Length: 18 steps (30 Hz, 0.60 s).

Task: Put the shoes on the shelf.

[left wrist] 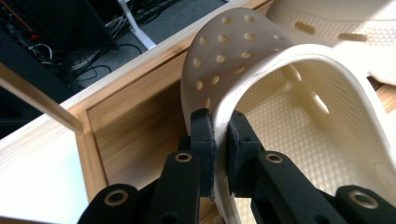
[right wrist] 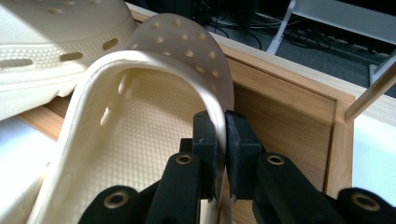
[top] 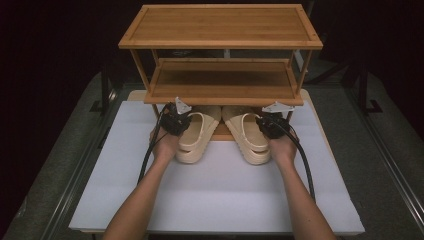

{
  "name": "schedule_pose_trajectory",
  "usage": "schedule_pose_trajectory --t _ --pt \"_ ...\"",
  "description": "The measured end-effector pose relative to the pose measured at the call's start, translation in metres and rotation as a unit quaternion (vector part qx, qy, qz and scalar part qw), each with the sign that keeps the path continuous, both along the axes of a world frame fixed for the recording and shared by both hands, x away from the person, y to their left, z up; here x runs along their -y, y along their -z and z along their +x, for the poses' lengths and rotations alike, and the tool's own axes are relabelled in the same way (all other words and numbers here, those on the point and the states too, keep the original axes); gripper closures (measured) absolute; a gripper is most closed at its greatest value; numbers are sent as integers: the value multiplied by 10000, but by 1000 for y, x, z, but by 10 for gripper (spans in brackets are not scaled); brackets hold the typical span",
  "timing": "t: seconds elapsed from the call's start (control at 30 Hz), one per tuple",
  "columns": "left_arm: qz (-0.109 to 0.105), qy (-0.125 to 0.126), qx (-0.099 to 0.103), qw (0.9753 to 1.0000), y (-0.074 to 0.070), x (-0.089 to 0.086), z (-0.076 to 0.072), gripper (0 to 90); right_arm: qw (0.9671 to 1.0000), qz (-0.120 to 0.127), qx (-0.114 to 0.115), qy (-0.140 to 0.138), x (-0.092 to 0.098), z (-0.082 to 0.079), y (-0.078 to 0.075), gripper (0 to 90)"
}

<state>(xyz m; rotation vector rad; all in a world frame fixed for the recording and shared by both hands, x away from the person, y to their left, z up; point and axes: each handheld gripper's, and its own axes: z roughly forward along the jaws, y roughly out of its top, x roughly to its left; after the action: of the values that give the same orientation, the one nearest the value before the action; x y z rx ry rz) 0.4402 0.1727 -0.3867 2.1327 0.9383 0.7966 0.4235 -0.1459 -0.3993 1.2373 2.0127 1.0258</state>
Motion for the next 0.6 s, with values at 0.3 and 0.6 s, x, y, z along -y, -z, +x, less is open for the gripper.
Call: schedule_pose_trajectory --t 0.3,0.6 --pt "-104 122 -5 9999 2 9 -2 773 10000 58 -35 -73 -4 0 1 780" --pt "-502 249 -192 9982 0 4 -1 619 9993 316 -129 -150 2 -1 -3 701"
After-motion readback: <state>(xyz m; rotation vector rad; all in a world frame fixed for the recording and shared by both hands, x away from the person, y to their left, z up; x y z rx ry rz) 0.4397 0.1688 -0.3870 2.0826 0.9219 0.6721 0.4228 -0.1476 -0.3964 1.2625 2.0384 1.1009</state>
